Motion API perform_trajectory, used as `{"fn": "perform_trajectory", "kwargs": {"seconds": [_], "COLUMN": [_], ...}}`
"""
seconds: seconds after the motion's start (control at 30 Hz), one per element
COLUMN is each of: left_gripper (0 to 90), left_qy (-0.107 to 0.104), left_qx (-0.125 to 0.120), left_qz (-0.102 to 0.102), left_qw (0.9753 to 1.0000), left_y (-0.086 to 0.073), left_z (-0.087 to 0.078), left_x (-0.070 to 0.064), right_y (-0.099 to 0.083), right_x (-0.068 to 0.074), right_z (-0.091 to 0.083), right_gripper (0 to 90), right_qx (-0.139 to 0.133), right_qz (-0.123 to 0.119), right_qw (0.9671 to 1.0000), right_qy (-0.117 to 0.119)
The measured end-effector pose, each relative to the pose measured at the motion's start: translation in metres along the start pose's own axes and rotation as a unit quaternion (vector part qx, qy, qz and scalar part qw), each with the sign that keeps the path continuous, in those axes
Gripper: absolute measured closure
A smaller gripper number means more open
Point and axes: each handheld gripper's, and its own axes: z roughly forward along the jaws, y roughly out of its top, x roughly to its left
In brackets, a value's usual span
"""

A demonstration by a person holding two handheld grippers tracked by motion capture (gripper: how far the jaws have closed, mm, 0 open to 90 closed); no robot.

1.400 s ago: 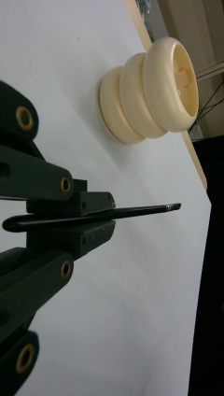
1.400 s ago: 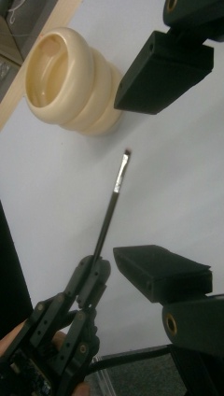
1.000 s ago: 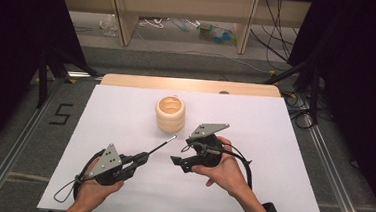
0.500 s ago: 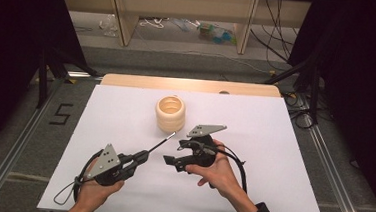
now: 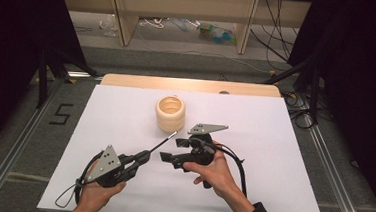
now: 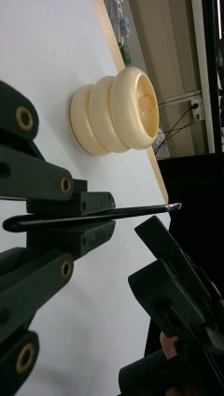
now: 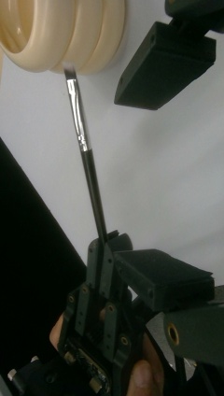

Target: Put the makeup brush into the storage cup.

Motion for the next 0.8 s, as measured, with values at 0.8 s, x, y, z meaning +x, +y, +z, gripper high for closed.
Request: {"fn": "perform_trajectory", "kwargs": {"seconds": [0.8], "left_gripper": [84.9], "left_qy": [-0.007], "left_qx": [-0.029], "left_qz": [0.013], "left_qw": [0.9995], "left_y": [0.0036], "left_z": [0.0022], "left_x": [-0.0059], "right_y": [-0.0003], "right_x": [-0.0009], "right_z": [0.003], "right_gripper": [24.1], "right_qx": [-0.053], "right_qz": [0.031], "right_qw": [0.9975], "right_qy": [0.035]}}
